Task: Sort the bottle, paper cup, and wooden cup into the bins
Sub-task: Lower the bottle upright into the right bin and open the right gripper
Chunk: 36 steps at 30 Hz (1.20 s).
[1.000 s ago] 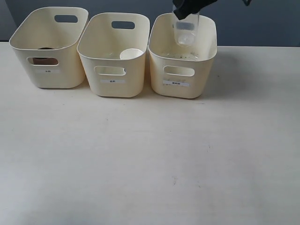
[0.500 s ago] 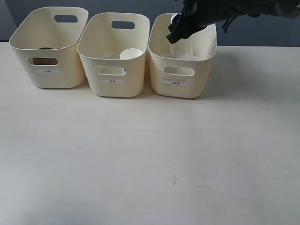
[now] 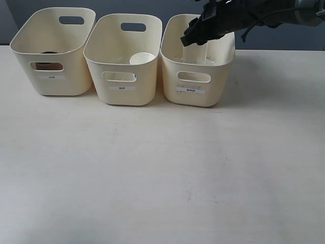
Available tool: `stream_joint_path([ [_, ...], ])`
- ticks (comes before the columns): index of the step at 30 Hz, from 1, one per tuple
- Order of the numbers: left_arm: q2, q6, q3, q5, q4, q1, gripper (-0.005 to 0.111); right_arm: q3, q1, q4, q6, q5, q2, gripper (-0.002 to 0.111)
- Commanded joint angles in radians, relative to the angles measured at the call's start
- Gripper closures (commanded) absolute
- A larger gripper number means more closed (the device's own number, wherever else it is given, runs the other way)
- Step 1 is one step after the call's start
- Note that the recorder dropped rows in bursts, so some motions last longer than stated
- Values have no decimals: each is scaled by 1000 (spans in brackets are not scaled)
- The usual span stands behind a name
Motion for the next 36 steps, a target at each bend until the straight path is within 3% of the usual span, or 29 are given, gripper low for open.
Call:
stream_joint_path([
  [1,4,-5,-5,-5,-3,-5,107,2,-19,55,1,14,8,109],
  [22,4,-5,-5,-5,-3,-5,107,2,-18,-3,1,74,33,108],
  [27,4,-5,-5,-5,-3,-5,107,2,-18,-10,1,78,33,82],
  [31,4,-5,-5,-5,-3,-5,107,2,-18,-10,2,80,33,80],
  [34,4,-5,-5,-5,-3,-5,107,2,-18,-10,4,81,33,64],
  [36,4,-5,-5,-5,-3,-5,107,2,-18,-10,4,81,33,59],
])
